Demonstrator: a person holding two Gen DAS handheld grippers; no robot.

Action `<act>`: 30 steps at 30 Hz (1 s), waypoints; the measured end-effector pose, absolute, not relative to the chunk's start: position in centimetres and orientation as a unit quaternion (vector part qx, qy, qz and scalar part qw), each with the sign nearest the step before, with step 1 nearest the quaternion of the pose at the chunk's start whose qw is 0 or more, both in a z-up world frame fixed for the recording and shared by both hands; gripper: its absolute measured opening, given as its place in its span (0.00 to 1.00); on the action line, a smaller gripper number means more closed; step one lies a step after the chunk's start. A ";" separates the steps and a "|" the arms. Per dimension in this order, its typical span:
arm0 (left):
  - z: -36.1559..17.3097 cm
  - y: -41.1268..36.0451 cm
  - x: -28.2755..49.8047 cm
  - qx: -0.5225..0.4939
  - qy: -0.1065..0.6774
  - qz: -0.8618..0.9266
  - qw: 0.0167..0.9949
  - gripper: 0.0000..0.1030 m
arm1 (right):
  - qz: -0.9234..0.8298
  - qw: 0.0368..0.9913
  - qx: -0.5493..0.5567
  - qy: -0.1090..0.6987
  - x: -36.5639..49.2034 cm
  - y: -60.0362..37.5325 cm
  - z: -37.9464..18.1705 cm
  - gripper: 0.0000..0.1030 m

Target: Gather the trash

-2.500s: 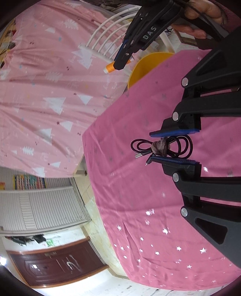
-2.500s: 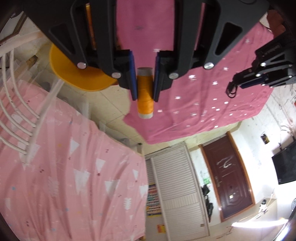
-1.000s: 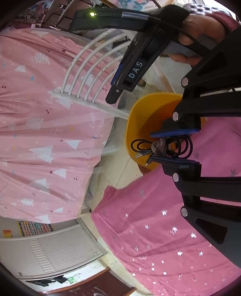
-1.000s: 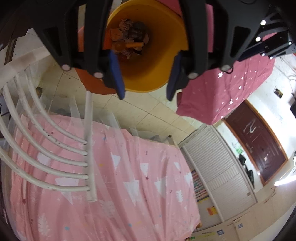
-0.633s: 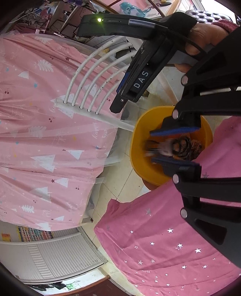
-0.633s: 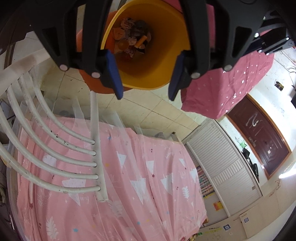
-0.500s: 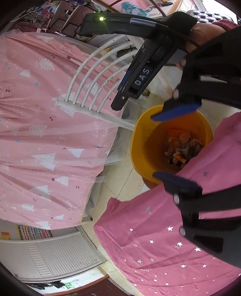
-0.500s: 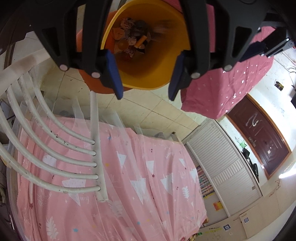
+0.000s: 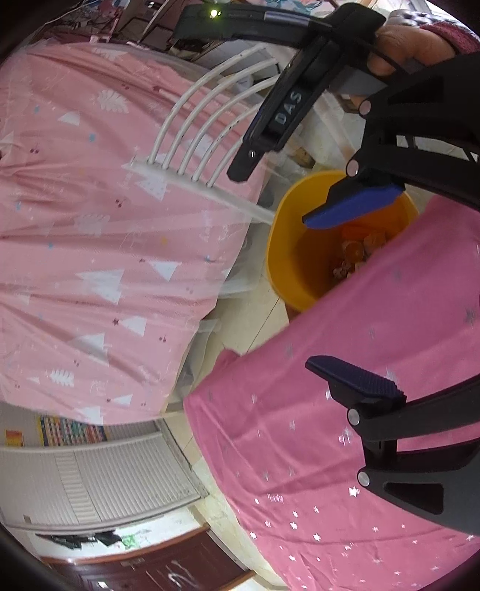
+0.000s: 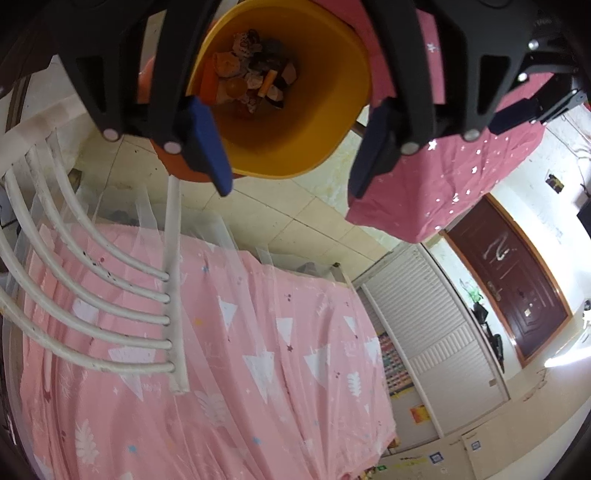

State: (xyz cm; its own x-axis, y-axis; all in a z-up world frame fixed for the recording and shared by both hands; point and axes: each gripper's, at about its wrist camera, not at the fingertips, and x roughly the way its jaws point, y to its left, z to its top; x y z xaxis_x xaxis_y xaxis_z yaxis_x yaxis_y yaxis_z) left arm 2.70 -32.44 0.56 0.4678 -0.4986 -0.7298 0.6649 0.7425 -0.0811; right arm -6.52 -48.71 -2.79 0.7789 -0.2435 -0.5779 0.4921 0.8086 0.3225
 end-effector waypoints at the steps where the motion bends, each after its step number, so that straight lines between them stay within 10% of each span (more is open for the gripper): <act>1: 0.6 -32.1 2.9 0.106 0.384 -0.339 0.852 0.65 | -0.199 0.916 0.229 0.262 -6.5 -48.4 -2.6 0.67; 7: 0.7 -28.6 3.2 0.098 0.355 -0.292 0.883 0.68 | -0.165 0.938 0.192 0.236 -5.8 -45.7 -1.4 0.86; 30: 1.1 -13.8 4.3 0.036 0.322 -0.123 0.938 0.82 | -0.032 0.968 0.117 0.219 -2.8 -33.9 -0.2 0.94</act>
